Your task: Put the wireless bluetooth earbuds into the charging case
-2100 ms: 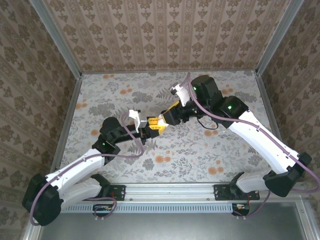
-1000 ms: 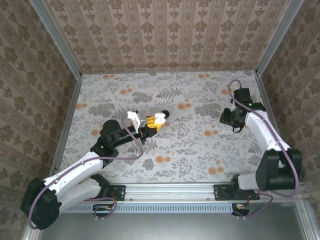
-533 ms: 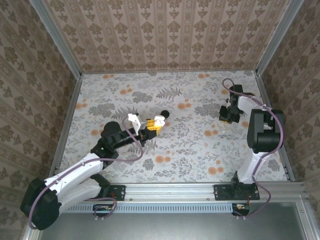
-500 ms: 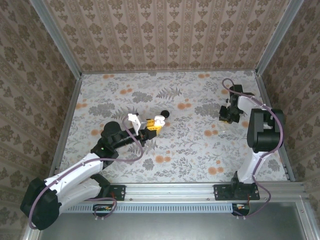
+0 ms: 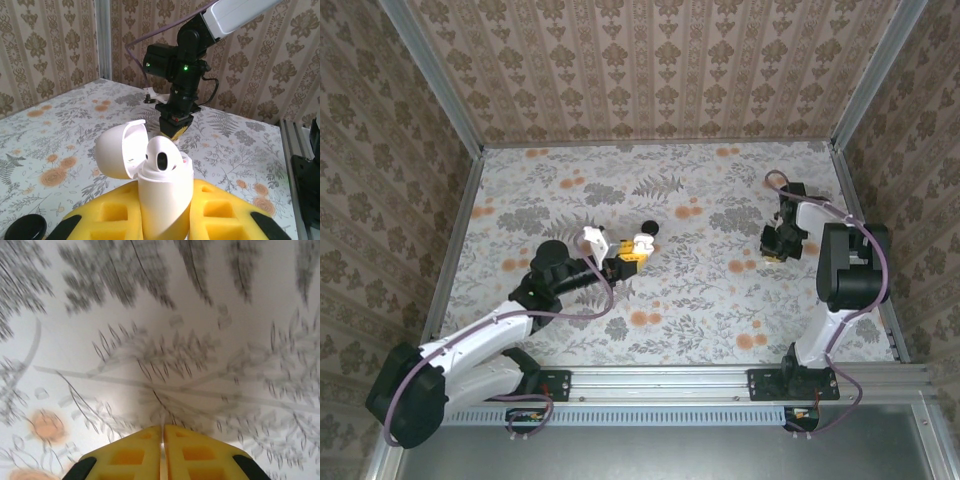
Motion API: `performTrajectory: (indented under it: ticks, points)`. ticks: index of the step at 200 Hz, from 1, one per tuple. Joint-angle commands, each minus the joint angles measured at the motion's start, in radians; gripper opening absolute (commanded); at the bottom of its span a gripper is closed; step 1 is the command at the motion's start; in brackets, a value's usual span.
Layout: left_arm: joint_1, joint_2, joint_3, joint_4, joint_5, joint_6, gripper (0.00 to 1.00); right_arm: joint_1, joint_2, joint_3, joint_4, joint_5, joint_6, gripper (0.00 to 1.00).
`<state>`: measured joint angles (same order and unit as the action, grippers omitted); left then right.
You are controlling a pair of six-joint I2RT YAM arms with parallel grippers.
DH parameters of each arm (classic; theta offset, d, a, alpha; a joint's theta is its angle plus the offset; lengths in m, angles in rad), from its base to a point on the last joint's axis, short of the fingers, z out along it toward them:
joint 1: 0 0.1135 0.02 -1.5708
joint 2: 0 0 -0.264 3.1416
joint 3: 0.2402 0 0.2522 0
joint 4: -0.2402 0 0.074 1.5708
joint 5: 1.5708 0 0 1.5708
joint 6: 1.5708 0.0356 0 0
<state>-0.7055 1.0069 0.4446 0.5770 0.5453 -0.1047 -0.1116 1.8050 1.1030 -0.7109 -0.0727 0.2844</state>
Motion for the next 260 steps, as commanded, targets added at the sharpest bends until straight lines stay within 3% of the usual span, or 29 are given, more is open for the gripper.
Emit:
performTrajectory:
  ticks: [1,61,109,136,163,198,225,260]
  points:
    - [0.003,0.006,0.026,0.050,0.035,0.006,0.00,-0.003,-0.044,-0.061,-0.152,0.043,0.034,0.12]
    - [0.004,-0.039,0.005,0.039,0.036,0.013,0.00,0.022,-0.173,-0.156,-0.196,-0.084,0.094,0.20]
    - [0.003,-0.101,-0.016,0.008,0.018,0.020,0.00,0.039,-0.276,-0.259,-0.163,-0.284,0.143,0.28]
    - [0.003,-0.113,-0.023,0.002,0.015,0.019,0.00,0.044,-0.353,-0.228,-0.204,-0.199,0.137,0.38]
    - [0.003,-0.113,-0.021,0.007,0.018,0.015,0.00,0.053,-0.389,-0.208,-0.238,-0.104,0.126,0.40]
    - [0.000,-0.106,-0.008,-0.003,0.016,0.017,0.00,0.110,-0.399,-0.250,-0.193,-0.117,0.193,0.40]
    - [0.000,-0.102,0.002,-0.009,0.026,0.019,0.00,0.118,-0.434,-0.337,-0.083,-0.176,0.283,0.39]
    - [-0.001,-0.100,0.009,-0.022,0.030,0.027,0.00,0.124,-0.446,-0.383,-0.023,-0.157,0.332,0.42]
